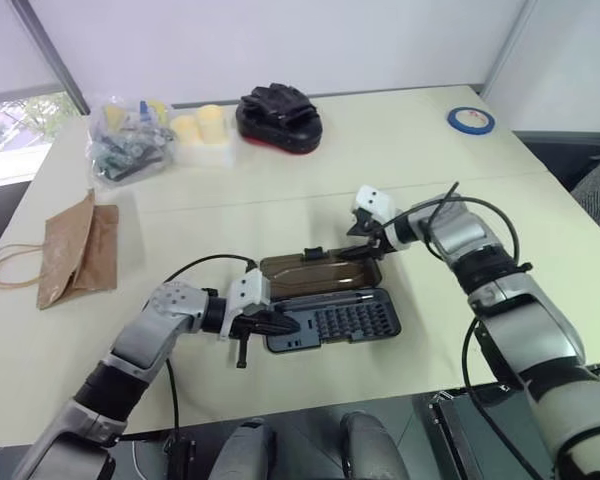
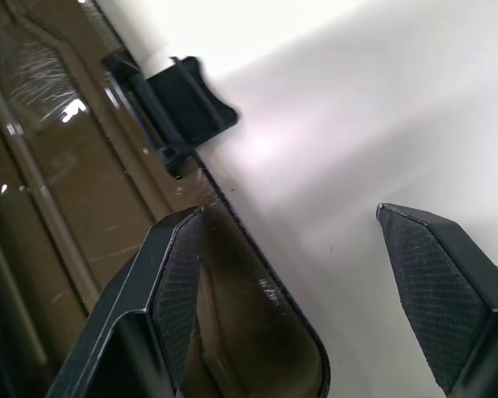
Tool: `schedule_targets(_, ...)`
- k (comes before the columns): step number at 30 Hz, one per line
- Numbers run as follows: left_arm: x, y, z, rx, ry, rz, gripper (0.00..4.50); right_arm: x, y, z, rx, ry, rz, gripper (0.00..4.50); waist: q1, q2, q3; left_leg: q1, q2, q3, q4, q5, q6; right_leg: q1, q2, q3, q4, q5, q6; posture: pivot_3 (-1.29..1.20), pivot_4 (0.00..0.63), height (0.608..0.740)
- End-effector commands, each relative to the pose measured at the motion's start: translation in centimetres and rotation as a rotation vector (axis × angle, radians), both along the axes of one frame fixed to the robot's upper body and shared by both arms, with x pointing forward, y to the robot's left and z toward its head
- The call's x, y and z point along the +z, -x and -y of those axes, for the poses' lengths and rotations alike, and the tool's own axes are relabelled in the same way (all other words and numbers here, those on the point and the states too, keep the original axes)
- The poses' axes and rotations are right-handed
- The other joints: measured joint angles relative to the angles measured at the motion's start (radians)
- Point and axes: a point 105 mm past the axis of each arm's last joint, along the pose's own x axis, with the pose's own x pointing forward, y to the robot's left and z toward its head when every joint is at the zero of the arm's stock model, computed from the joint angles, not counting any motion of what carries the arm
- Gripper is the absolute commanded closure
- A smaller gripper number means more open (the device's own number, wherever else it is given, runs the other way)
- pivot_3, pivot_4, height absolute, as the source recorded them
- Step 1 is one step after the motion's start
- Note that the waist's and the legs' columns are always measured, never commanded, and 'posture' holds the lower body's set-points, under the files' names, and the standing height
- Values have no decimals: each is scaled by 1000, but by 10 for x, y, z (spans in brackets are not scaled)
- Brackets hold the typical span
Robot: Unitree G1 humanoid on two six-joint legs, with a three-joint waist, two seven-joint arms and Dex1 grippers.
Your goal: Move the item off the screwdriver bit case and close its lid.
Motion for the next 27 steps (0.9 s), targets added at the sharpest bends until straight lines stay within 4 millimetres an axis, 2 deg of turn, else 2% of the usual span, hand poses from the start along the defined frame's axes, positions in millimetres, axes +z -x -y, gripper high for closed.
schedule_targets(1, -11, -1, -9, 46, -46, -31, 4472, 11, -6, -1, 4, 0, 51, 1052, 0, 0, 0, 0, 0, 0, 0, 0, 0, 0, 0, 0, 0, 0, 0, 0, 150, 740)
schedule_targets(15, -3, -8, -5, 65, -23, -3, 4472, -16, 15, 0, 125, 103, -12, 1052, 1, 0, 0, 0, 0, 0, 0, 0, 0, 0, 0, 0, 0, 0, 0, 0, 150, 740)
schedule_targets(18, -1, -9, -4, 70, -17, 0, 4500, -19, 17, -2, 136, 107, -20, 1936, 1, 0, 0, 0, 0, 0, 0, 0, 0, 0, 0, 0, 0, 0, 0, 0, 150, 740)
schedule_targets(23, 0, -9, -3, 74, -15, 5, 4500, -23, 21, -1, 146, 121, -32, 4440, 2, -1, -2, 1, 0, 0, 0, 0, 0, 1, 0, 0, 0, 0, 0, 0, 150, 740)
schedule_targets(27, 0, -9, -3, 77, -13, 12, 4500, -26, 22, 0, 153, 134, -40, 4476, 1, -2, -3, 1, 0, -1, 0, 0, 0, 2, 0, -1, 0, 0, 0, 0, 150, 740)
